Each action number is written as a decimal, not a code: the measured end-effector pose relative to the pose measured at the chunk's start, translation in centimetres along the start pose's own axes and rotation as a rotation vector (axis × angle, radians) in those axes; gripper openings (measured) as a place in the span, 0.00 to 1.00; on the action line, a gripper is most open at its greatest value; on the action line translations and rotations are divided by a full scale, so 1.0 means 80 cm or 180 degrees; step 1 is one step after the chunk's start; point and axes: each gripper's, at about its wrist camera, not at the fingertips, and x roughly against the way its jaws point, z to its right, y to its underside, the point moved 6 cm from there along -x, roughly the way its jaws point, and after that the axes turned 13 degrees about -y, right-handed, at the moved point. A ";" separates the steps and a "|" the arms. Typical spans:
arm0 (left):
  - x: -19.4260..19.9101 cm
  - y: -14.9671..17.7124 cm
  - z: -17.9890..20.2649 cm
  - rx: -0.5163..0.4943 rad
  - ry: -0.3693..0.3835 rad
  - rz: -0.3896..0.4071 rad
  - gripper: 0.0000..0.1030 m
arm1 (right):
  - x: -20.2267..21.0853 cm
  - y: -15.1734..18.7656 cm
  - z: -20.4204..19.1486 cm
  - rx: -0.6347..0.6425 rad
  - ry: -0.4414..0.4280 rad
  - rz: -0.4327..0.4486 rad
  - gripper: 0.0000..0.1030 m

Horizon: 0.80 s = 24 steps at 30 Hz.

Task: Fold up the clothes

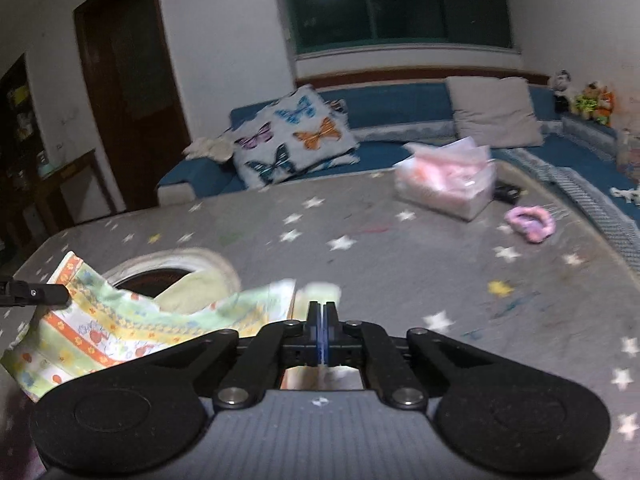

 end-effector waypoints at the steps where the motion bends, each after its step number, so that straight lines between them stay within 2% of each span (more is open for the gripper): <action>1: -0.002 -0.003 0.009 -0.0034 0.0013 0.0013 0.07 | 0.006 -0.002 0.006 0.0000 0.0036 0.0022 0.00; 4: -0.004 -0.008 0.033 -0.0141 0.0033 0.0052 0.07 | 0.019 -0.003 0.024 -0.0040 0.0068 0.0059 0.00; 6: -0.007 -0.007 0.036 -0.0161 0.0009 0.0044 0.07 | 0.017 0.003 0.034 -0.0134 -0.0019 0.0008 0.00; 9: -0.011 -0.004 0.038 -0.0181 -0.0033 0.0025 0.07 | 0.004 0.020 0.043 -0.0330 -0.0168 -0.0107 0.09; 11: -0.012 -0.004 0.034 -0.0174 -0.0072 0.0016 0.07 | -0.010 0.030 0.043 -0.0407 -0.0224 -0.0168 0.24; 13: -0.012 -0.004 0.027 -0.0162 -0.0101 0.0014 0.07 | -0.023 0.041 0.043 -0.0485 -0.0280 -0.0228 0.33; 16: -0.012 -0.004 0.019 -0.0137 -0.0126 0.0012 0.07 | -0.039 0.051 0.041 -0.0568 -0.0356 -0.0287 0.35; 21: -0.013 -0.001 0.008 -0.0094 -0.0160 -0.0009 0.07 | -0.060 0.055 0.027 -0.0559 -0.0442 -0.0296 0.33; 22: -0.013 -0.001 0.006 -0.0085 -0.0163 -0.0013 0.07 | -0.063 0.054 0.023 -0.0531 -0.0443 -0.0309 0.18; 23: -0.012 -0.002 0.006 -0.0081 -0.0162 -0.0011 0.07 | -0.065 0.054 0.020 -0.0496 -0.0438 -0.0321 0.10; 24: -0.011 -0.003 0.005 -0.0079 -0.0159 -0.0008 0.07 | -0.066 0.053 0.017 -0.0456 -0.0429 -0.0327 0.09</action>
